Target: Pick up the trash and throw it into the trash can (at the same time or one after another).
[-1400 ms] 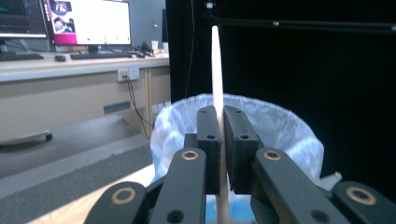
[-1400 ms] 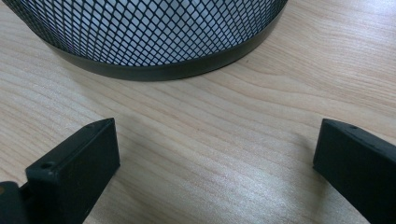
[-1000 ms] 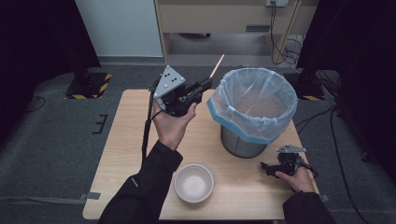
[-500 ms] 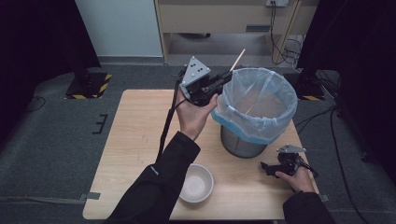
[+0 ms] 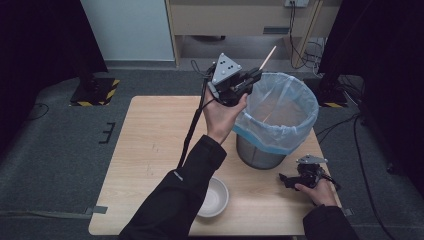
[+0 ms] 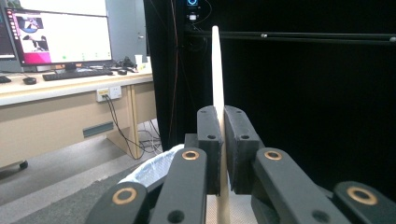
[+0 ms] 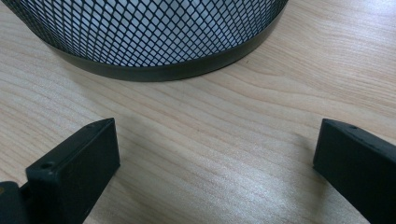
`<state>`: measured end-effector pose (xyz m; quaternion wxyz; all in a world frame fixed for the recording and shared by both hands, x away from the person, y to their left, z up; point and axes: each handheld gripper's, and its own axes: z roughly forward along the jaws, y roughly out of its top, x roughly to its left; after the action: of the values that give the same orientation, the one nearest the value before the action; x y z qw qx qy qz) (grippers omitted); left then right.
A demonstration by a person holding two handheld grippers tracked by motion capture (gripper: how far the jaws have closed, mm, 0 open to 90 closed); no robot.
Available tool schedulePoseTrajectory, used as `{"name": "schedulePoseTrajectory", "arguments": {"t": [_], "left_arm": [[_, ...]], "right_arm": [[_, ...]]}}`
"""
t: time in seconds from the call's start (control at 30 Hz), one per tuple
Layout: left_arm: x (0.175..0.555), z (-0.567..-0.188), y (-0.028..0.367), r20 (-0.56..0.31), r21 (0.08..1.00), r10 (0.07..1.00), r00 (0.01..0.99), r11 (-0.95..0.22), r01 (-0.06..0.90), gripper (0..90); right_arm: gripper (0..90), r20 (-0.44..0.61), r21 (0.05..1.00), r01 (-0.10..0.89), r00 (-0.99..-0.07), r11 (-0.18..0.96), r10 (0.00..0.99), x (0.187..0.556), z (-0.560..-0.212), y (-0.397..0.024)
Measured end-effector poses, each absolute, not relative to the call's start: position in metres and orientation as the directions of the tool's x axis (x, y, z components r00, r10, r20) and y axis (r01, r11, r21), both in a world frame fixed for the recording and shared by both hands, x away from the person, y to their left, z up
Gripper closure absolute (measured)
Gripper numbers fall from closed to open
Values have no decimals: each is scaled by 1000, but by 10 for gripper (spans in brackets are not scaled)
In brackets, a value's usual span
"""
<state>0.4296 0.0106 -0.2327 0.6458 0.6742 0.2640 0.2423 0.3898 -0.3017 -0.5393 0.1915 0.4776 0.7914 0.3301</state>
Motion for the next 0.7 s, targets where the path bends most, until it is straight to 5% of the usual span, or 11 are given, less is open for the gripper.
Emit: {"name": "schedulePoseTrajectory", "arguments": {"t": [0.7], "left_arm": [[464,-239,-27,-31,998,664,747,-23,62,854]], "right_arm": [[7,12,704,631,-471,327,882,390,-539,-302]]}}
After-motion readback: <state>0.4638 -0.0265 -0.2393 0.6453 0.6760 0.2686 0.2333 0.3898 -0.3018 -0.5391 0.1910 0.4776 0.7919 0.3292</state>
